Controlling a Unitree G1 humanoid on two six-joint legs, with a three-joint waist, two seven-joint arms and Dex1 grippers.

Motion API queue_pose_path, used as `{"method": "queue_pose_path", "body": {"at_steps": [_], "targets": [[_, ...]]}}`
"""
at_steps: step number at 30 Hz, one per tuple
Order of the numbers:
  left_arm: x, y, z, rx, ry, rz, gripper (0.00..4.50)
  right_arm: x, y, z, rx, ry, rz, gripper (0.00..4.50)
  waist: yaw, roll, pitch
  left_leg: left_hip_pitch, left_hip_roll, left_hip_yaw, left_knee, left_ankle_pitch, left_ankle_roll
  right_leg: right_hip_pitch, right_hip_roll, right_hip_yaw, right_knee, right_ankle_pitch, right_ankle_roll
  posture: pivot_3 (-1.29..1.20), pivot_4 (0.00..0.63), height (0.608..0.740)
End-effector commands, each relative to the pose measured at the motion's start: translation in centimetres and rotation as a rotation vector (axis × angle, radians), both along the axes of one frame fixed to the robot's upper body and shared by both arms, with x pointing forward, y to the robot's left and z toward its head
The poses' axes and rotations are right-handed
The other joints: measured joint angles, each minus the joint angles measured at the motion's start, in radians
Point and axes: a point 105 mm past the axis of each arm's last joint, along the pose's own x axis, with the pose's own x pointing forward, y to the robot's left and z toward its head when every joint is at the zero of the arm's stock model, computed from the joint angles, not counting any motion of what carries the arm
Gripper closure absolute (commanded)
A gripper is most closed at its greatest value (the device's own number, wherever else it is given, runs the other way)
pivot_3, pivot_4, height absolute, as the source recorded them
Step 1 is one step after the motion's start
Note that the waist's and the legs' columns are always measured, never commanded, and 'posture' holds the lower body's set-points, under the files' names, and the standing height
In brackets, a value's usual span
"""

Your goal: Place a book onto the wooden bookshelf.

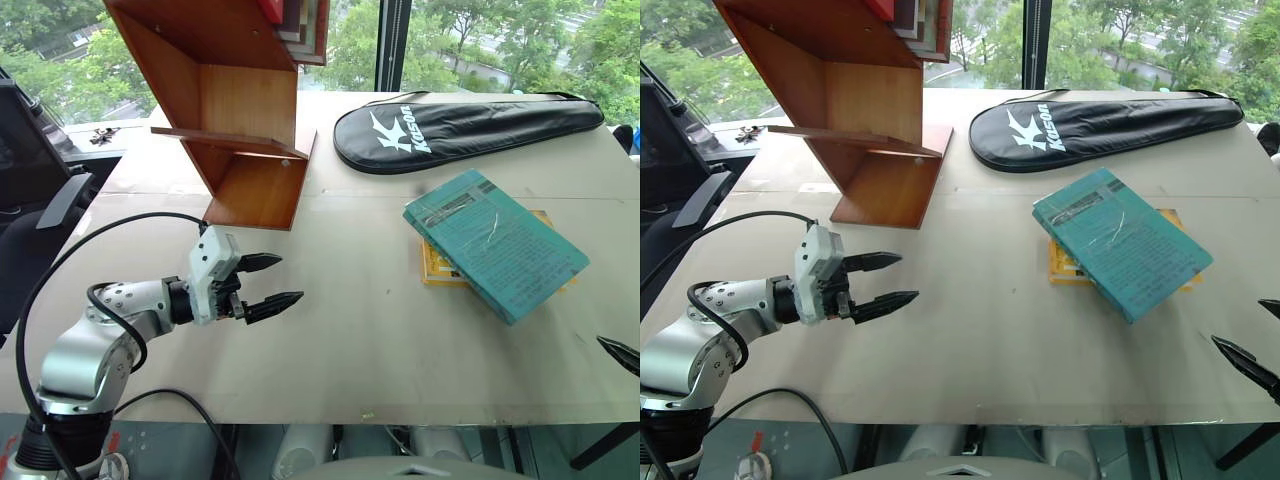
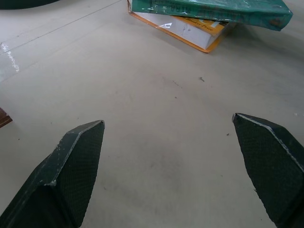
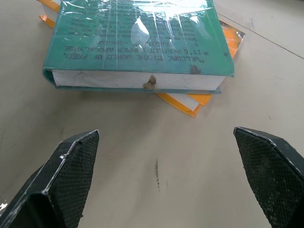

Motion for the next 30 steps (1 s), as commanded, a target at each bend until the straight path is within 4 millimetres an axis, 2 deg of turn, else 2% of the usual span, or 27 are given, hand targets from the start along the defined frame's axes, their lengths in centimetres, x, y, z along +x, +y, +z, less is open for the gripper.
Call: {"method": "queue_pose_path", "body": {"at_steps": [1,3,7,8,9,11,15,18,19,22,25,28,30], "targets": [[-0.1,-1.0,1.5,-0.037,-0.044,-0.043,0.05,1.2,0.7,1.9,0.014,-0.102,-0.017,0.00,0.000,0.000,0.000,0.000,0.000,0.000,0.000,0.000,0.000,0.000,0.000,0.000,0.000,0.000,0.000,0.00,0.150,0.740],[-0.4,-2.4,2.4,-0.080,-0.060,-0.092,0.05,2.6,2.5,3.7,0.052,-0.185,-0.012,0.00,-0.002,0.000,0.001,0.000,0.000,0.000,0.000,0.000,0.000,0.000,0.000,0.000,0.000,0.000,0.000,0.00,0.150,0.740],[-0.9,-3.6,3.7,-0.114,-0.096,-0.149,0.05,3.7,5.0,4.5,0.059,-0.180,0.020,0.00,0.000,0.001,0.001,0.000,0.000,0.000,0.000,0.000,0.000,0.000,0.000,0.000,0.000,0.002,0.002,0.00,0.150,0.740],[-1.2,-3.9,4.1,-0.106,-0.120,-0.184,0.05,4.7,5.4,4.9,0.133,-0.176,-0.001,0.00,0.001,0.001,0.001,0.000,0.000,0.000,0.000,0.000,0.000,0.000,0.000,0.000,0.000,0.002,0.002,0.00,0.150,0.740],[-1.5,-4.3,4.4,-0.100,-0.141,-0.219,0.00,6.0,5.1,5.1,0.144,-0.174,-0.051,0.39,0.000,0.000,0.001,0.000,0.000,0.000,0.000,0.000,0.000,0.000,0.001,-0.001,0.000,0.002,0.002,0.00,0.150,0.740],[-2.1,-4.9,5.0,-0.115,-0.163,-0.266,0.00,7.8,4.3,5.3,0.090,-0.145,-0.123,0.78,-0.004,0.000,0.002,-0.001,0.000,0.001,0.001,0.000,0.000,0.000,0.001,0.000,0.000,0.002,0.002,0.00,0.150,0.740],[-3.1,-6.1,6.0,-0.154,-0.188,-0.335,0.00,11.3,2.5,6.1,-0.019,-0.128,-0.227,2.75,0.000,-0.001,0.002,-0.001,-0.001,0.001,0.001,0.001,-0.001,-0.001,0.000,0.000,-0.001,0.002,0.002,0.00,0.150,0.740],[-3.4,-6.7,6.3,-0.159,-0.214,-0.355,0.00,14.5,1.6,5.6,-0.074,-0.072,-0.264,4.31,-0.002,0.000,0.002,-0.003,-0.001,0.000,0.001,0.003,-0.004,-0.001,0.001,-0.002,-0.002,0.002,0.002,0.00,0.150,0.740],[-3.4,-6.9,6.4,-0.170,-0.221,-0.353,0.00,15.4,1.2,5.3,-0.108,-0.056,-0.269,4.46,-0.005,0.000,0.002,-0.004,-0.001,0.001,0.001,0.003,-0.004,-0.002,0.001,-0.001,-0.002,0.002,0.002,0.00,0.150,0.740],[-3.6,-7.4,6.4,-0.184,-0.221,-0.350,0.00,17.7,0.5,4.5,-0.175,-0.011,-0.246,4.46,-0.006,0.000,0.002,-0.006,-0.001,0.002,0.001,0.003,-0.004,-0.005,0.001,0.000,-0.002,0.002,0.002,0.00,0.150,0.740],[-3.8,-7.6,6.2,-0.191,-0.219,-0.334,0.00,19.4,0.7,3.5,-0.227,0.043,-0.174,4.46,-0.007,0.000,0.003,-0.009,-0.001,0.003,0.001,0.003,-0.004,-0.008,0.002,0.000,-0.002,0.002,0.002,0.00,0.150,0.740],[-3.8,-7.7,6.0,-0.192,-0.219,-0.318,0.00,20.1,1.3,2.0,-0.248,0.117,-0.099,4.46,-0.007,0.000,0.003,-0.010,0.000,0.003,0.000,0.003,-0.004,-0.009,0.002,0.000,-0.002,0.002,0.002,0.00,0.150,0.740],[-4.0,-7.7,5.8,-0.189,-0.215,-0.303,0.00,20.0,2.4,1.3,-0.239,0.160,-0.038,4.46,-0.005,0.000,0.003,-0.010,0.000,0.003,0.000,0.003,-0.004,-0.009,0.002,0.000,-0.002,0.002,0.002,0.00,0.150,0.740]]}}
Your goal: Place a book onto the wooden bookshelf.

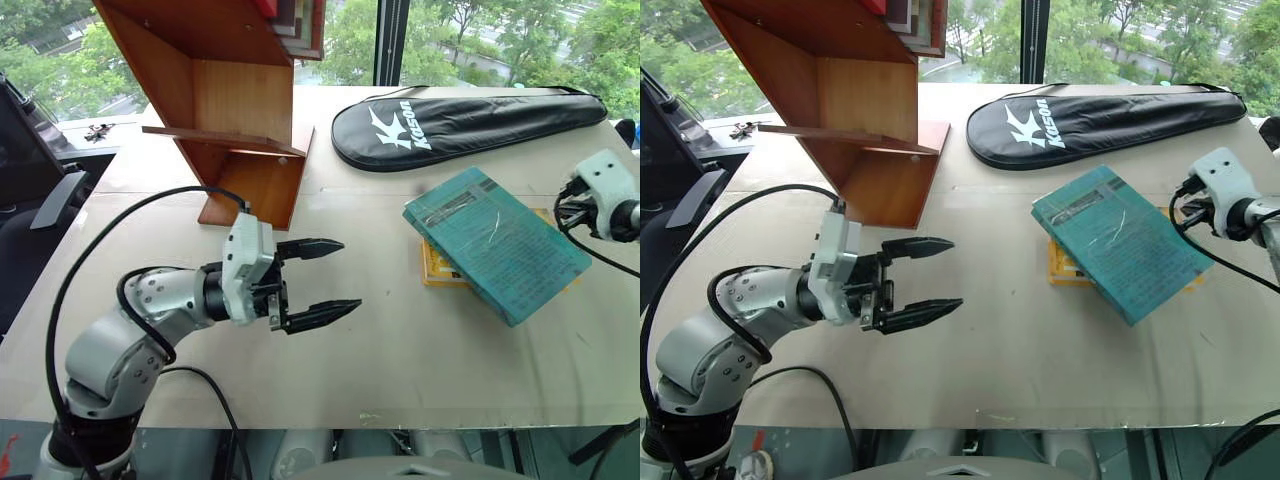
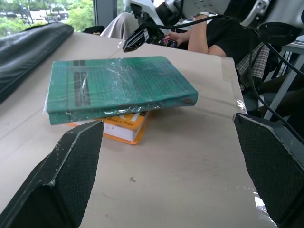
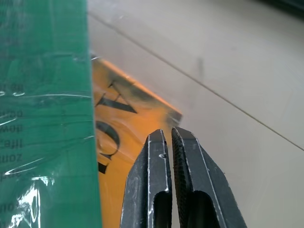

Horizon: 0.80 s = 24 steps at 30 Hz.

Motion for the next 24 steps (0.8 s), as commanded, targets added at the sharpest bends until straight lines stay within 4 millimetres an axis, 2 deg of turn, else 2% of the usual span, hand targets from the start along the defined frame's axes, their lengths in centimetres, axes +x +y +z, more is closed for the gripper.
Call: {"method": "queue_pose_path", "body": {"at_steps": [1,4,9,11,13,15,17,18,19,20,21,24], "targets": [[-0.7,-0.2,0.5,-0.006,-0.036,0.012,0.00,-0.2,1.8,-0.1,0.000,0.049,0.112,4.46,0.001,0.000,0.000,0.000,0.000,0.000,0.000,0.000,0.000,0.000,0.000,0.000,0.000,0.000,0.000,0.00,0.150,0.740],[-0.7,0.2,0.0,-0.006,-0.017,0.050,0.00,-0.3,4.2,0.5,0.038,0.046,0.170,4.46,-0.001,0.000,0.000,0.000,0.000,0.000,0.000,0.000,0.000,0.000,0.000,0.001,0.000,0.000,0.000,0.00,0.150,0.740],[-0.5,0.2,-0.9,0.013,0.005,0.080,0.00,-0.3,7.7,0.4,0.095,0.012,0.215,4.46,-0.002,0.000,0.000,0.000,0.000,-0.001,0.000,0.000,0.000,0.000,0.000,0.000,0.001,0.000,0.000,0.00,0.150,0.740],[-0.4,0.2,-1.2,0.027,0.001,0.087,0.00,-0.3,8.5,0.5,0.105,-0.007,0.221,4.46,0.000,0.000,0.000,0.000,0.000,-0.001,0.000,0.000,0.000,0.000,0.000,0.000,0.002,0.000,0.000,0.00,0.150,0.740],[-0.1,0.3,-1.3,0.019,0.017,0.103,0.00,-0.3,8.5,0.7,0.094,-0.033,0.214,4.46,0.005,0.000,0.000,0.000,0.000,-0.001,0.000,0.000,0.000,0.000,-0.001,0.000,0.001,0.000,0.000,0.00,0.150,0.740],[0.6,0.6,-1.8,0.022,0.059,0.145,0.00,-0.4,7.6,1.6,0.072,-0.106,0.204,4.46,0.011,0.000,0.000,0.000,-0.001,-0.001,0.000,0.000,0.000,0.000,-0.001,-0.001,0.001,0.000,0.000,0.00,0.150,0.740],[1.6,0.8,-2.6,0.014,0.153,0.210,0.00,-1.5,4.6,4.0,-0.044,-0.283,0.206,4.46,0.022,0.001,0.000,-0.001,-0.002,-0.002,0.001,0.000,0.000,0.000,-0.002,-0.001,0.000,0.000,0.000,0.00,0.150,0.740],[1.9,0.9,-3.4,0.025,0.234,0.241,0.00,-3.2,4.8,4.7,0.010,-0.321,0.280,4.46,0.035,0.001,0.000,-0.002,-0.003,-0.003,0.001,0.000,0.000,0.000,-0.003,-0.002,0.000,0.000,0.000,0.00,0.150,0.740],[2.4,1.1,-4.1,0.053,0.300,0.288,0.00,-4.8,4.7,5.2,0.073,-0.350,0.312,3.92,0.035,0.001,0.000,-0.003,-0.003,-0.005,0.001,0.000,0.000,0.000,-0.003,-0.002,-0.001,0.000,0.001,0.00,0.150,0.740],[2.8,1.3,-4.6,0.065,0.354,0.315,0.00,-6.4,5.0,5.5,0.139,-0.378,0.357,3.62,0.036,0.000,0.000,-0.003,-0.003,-0.006,0.001,0.000,0.000,0.000,-0.002,-0.002,-0.001,0.000,0.001,0.00,0.150,0.740],[2.8,1.1,-4.9,0.045,0.447,0.292,0.00,-8.2,5.0,5.5,0.206,-0.383,0.388,3.14,0.031,0.000,0.000,-0.003,-0.003,-0.006,0.001,0.000,0.000,0.000,-0.002,-0.001,0.000,-0.001,0.002,0.00,0.150,0.740],[3.9,0.6,-5.3,-0.027,0.633,0.295,0.00,-12.8,5.3,5.6,0.280,-0.385,0.470,1.77,0.028,0.001,0.000,-0.002,-0.002,-0.006,0.001,0.000,0.000,0.001,0.000,-0.001,0.002,-0.001,0.002,0.00,0.150,0.740]]}}
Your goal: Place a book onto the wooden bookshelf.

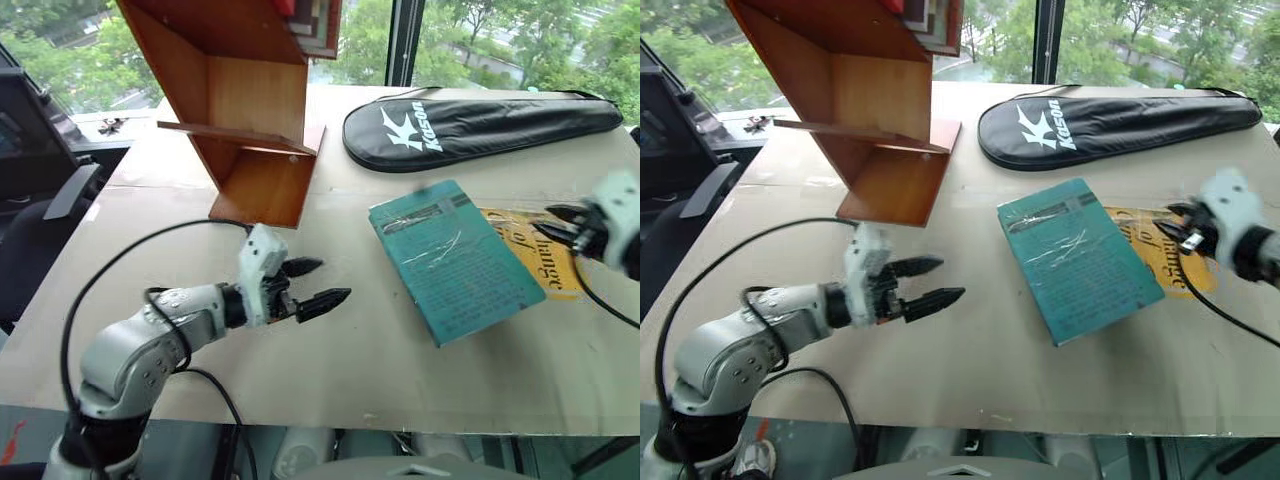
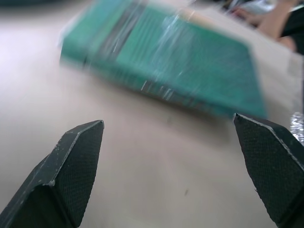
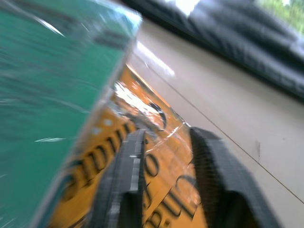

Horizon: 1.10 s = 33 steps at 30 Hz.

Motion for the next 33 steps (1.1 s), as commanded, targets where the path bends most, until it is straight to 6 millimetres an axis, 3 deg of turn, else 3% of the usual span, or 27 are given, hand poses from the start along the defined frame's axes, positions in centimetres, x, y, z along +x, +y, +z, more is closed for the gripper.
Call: {"method": "queue_pose_path", "body": {"at_steps": [1,2,4,7,11,18,24,30,31,33], "targets": [[0.9,-0.7,0.0,-0.126,0.197,0.022,0.00,-5.1,1.4,2.7,0.042,-0.097,0.150,1.53,-0.005,0.001,0.000,0.001,0.000,0.000,0.001,-0.002,0.003,0.001,0.000,0.000,0.001,0.000,0.000,0.00,0.150,0.740],[1.1,-0.9,0.0,-0.155,0.242,0.023,0.00,-6.0,1.6,2.7,0.040,-0.098,0.165,0.88,-0.012,0.001,0.000,0.003,0.000,0.001,0.002,-0.002,0.004,0.002,0.000,0.001,0.003,0.000,0.000,0.00,0.150,0.740],[1.7,-1.1,0.1,-0.193,0.302,0.031,0.00,-7.8,2.0,2.7,0.057,-0.082,0.191,0.10,-0.027,0.000,0.000,0.006,-0.001,0.001,0.003,-0.002,0.004,0.003,0.000,0.002,0.005,0.001,0.000,0.00,0.150,0.740],[3.1,-2.2,-0.2,-0.251,0.395,0.039,0.00,-10.1,2.1,1.6,0.052,-0.027,0.200,0.05,-0.023,-0.002,0.000,0.016,0.000,0.000,0.002,-0.002,0.004,0.013,0.001,0.000,0.005,0.001,0.000,0.00,0.150,0.740],[5.3,-4.1,-1.0,-0.325,0.506,0.087,0.00,-11.4,2.5,1.2,0.050,-0.009,0.199,0.05,-0.025,-0.003,0.000,0.021,-0.001,0.001,0.002,-0.002,0.004,0.019,0.001,0.002,0.004,0.000,0.000,0.00,0.150,0.740],[8.1,-8.0,-2.4,-0.426,0.652,0.172,0.00,-11.3,3.4,0.9,0.057,-0.045,0.182,0.05,-0.020,-0.006,0.000,0.018,-0.002,0.000,0.002,0.000,0.000,0.016,0.000,0.002,0.003,0.000,0.000,0.00,0.150,0.740],[9.1,-11.5,-3.3,-0.532,0.651,0.164,0.00,-11.5,3.4,0.8,0.056,-0.051,0.156,0.05,-0.017,-0.006,0.001,0.017,-0.002,0.001,0.001,0.000,-0.001,0.016,0.000,0.002,0.000,0.000,0.000,0.00,0.150,0.740],[8.6,-11.9,-3.6,-0.604,0.688,0.096,2.61,-11.7,3.5,0.9,0.058,-0.049,0.142,0.00,-0.020,-0.006,0.001,0.017,-0.002,0.001,0.001,0.000,-0.001,0.016,0.000,0.001,-0.001,0.000,0.000,0.00,0.150,0.740],[8.7,-11.7,-3.7,-0.609,0.693,0.098,2.73,-11.6,3.5,0.9,0.060,-0.048,0.142,0.00,-0.020,-0.006,0.001,0.017,-0.002,0.001,0.001,0.000,-0.001,0.016,0.000,0.002,-0.001,0.000,0.000,0.00,0.150,0.740],[8.6,-11.1,-3.3,-0.639,0.685,0.074,3.61,-11.7,3.6,0.7,0.074,-0.045,0.136,0.00,-0.020,-0.006,0.001,0.017,-0.002,0.001,0.001,0.000,-0.001,0.016,0.000,0.001,-0.001,0.000,0.000,0.00,0.150,0.740]]}}
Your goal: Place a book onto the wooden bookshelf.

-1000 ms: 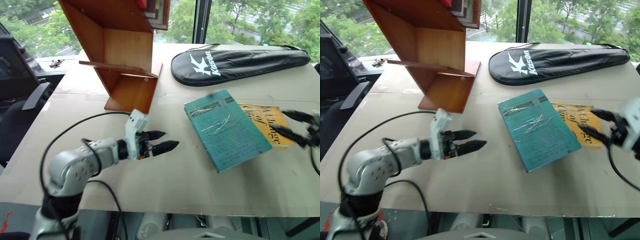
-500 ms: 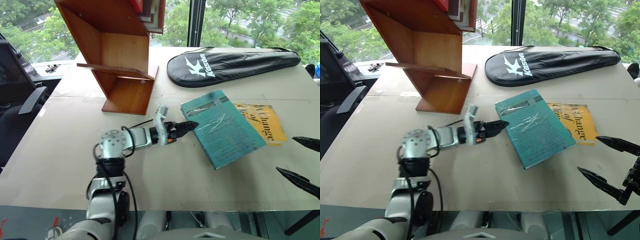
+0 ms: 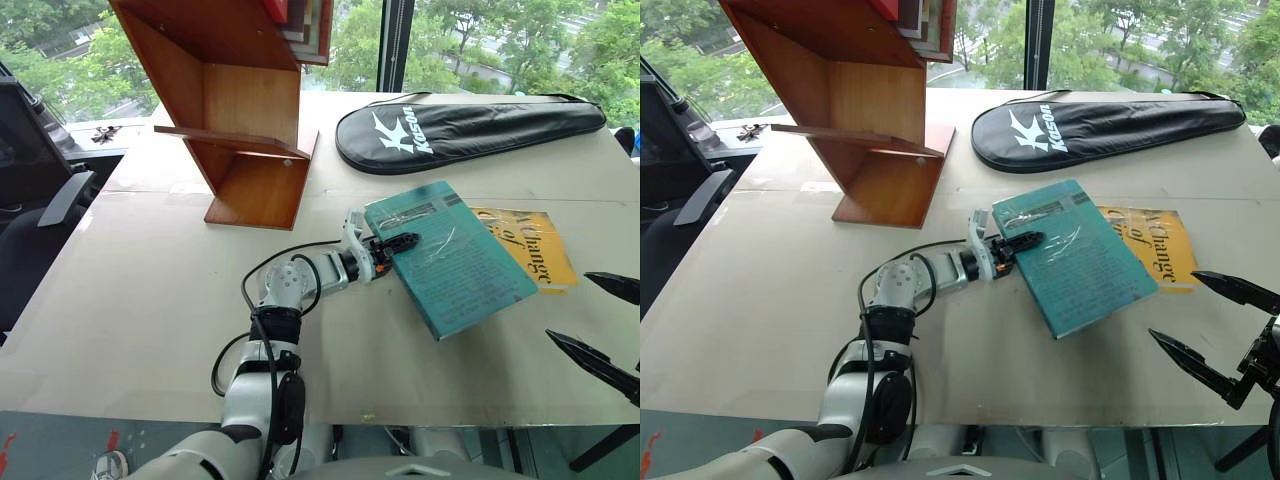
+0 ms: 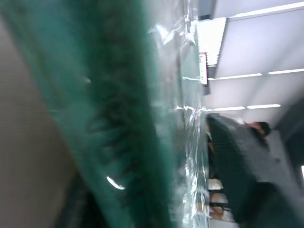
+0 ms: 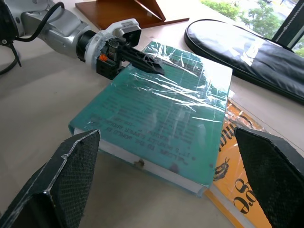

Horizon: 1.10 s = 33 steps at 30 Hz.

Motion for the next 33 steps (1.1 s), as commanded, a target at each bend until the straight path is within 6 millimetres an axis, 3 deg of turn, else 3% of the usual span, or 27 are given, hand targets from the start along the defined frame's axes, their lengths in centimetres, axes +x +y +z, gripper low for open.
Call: {"method": "queue_pose_path", "body": {"at_steps": [1,2,6,8,13,16,19,21,24,28,33], "targets": [[-0.2,1.0,0.9,-0.079,-0.021,-0.015,4.13,-0.2,0.4,0.3,0.004,-0.030,-0.002,0.00,0.000,0.000,0.000,0.000,0.000,0.000,0.000,0.000,0.000,0.000,0.000,0.000,0.000,0.000,0.000,0.00,0.150,0.740],[-0.2,1.6,1.5,-0.116,-0.024,-0.014,4.46,-0.3,0.5,0.1,0.010,-0.027,-0.005,0.00,-0.001,0.000,0.000,0.000,0.000,0.000,0.000,0.000,0.000,0.000,0.000,0.000,0.000,0.000,0.000,0.00,0.150,0.740],[-0.9,4.6,5.3,-0.202,-0.098,-0.045,4.46,0.0,0.9,-0.3,0.058,-0.039,-0.013,0.00,-0.007,-0.001,0.001,0.000,0.001,0.000,0.000,0.000,0.000,-0.001,0.000,0.000,0.001,0.000,0.000,0.00,0.150,0.740],[-1.8,5.9,8.3,-0.193,-0.194,-0.088,4.46,0.5,0.9,-0.1,0.085,-0.063,-0.015,0.00,-0.007,-0.001,0.001,-0.001,0.001,0.000,0.000,0.000,0.000,-0.003,0.000,0.001,0.002,0.000,0.000,0.00,0.150,0.740],[-4.0,7.5,14.0,-0.026,-0.479,-0.166,4.46,2.0,0.2,0.5,0.135,-0.110,-0.024,0.00,0.004,-0.002,0.002,-0.002,0.000,-0.001,0.000,0.000,-0.001,-0.003,-0.002,0.000,0.002,0.000,0.000,0.00,0.150,0.740],[-5.7,7.3,18.1,0.127,-0.740,-0.210,4.46,3.0,-0.1,0.7,0.148,-0.127,-0.019,0.00,0.004,-0.004,0.003,-0.002,0.000,-0.001,0.000,0.000,-0.001,-0.003,-0.002,-0.001,0.001,0.000,0.000,0.00,0.150,0.740],[-7.2,6.9,22.5,0.365,-1.175,-0.183,4.46,4.3,-0.5,0.9,0.162,-0.149,-0.022,0.00,-0.002,-0.004,0.005,-0.002,-0.001,-0.001,0.000,0.000,-0.001,-0.003,-0.001,-0.001,0.000,0.000,0.000,0.00,0.150,0.740],[-6.9,7.2,25.8,0.642,-1.573,-0.102,4.46,5.2,-0.4,1.4,0.170,-0.173,0.001,0.00,-0.006,-0.003,0.005,-0.001,-0.001,0.001,-0.002,0.001,-0.002,-0.003,0.000,0.001,-0.001,0.000,0.000,0.00,0.150,0.740],[-6.8,7.8,28.4,0.906,-1.884,-0.064,4.46,6.2,-0.2,1.8,0.176,-0.197,0.027,0.00,-0.006,0.000,0.005,0.003,-0.001,0.005,-0.010,0.003,-0.005,-0.003,0.002,0.003,-0.003,0.000,-0.001,0.00,0.150,0.740],[-5.7,10.2,30.5,1.232,-2.010,-0.017,4.46,7.2,0.4,2.0,0.181,-0.219,0.067,0.00,-0.004,0.001,0.006,0.003,0.000,0.003,-0.013,0.004,-0.006,-0.003,0.003,0.004,-0.004,-0.001,-0.002,0.00,0.150,0.740],[-2.4,18.7,29.5,1.898,-1.775,-0.177,4.46,9.1,1.1,2.0,0.194,-0.245,0.118,0.00,-0.027,0.002,0.008,0.001,0.000,0.006,-0.014,0.003,-0.005,-0.008,0.008,0.004,-0.004,-0.001,-0.001,0.00,0.150,0.740]]}}
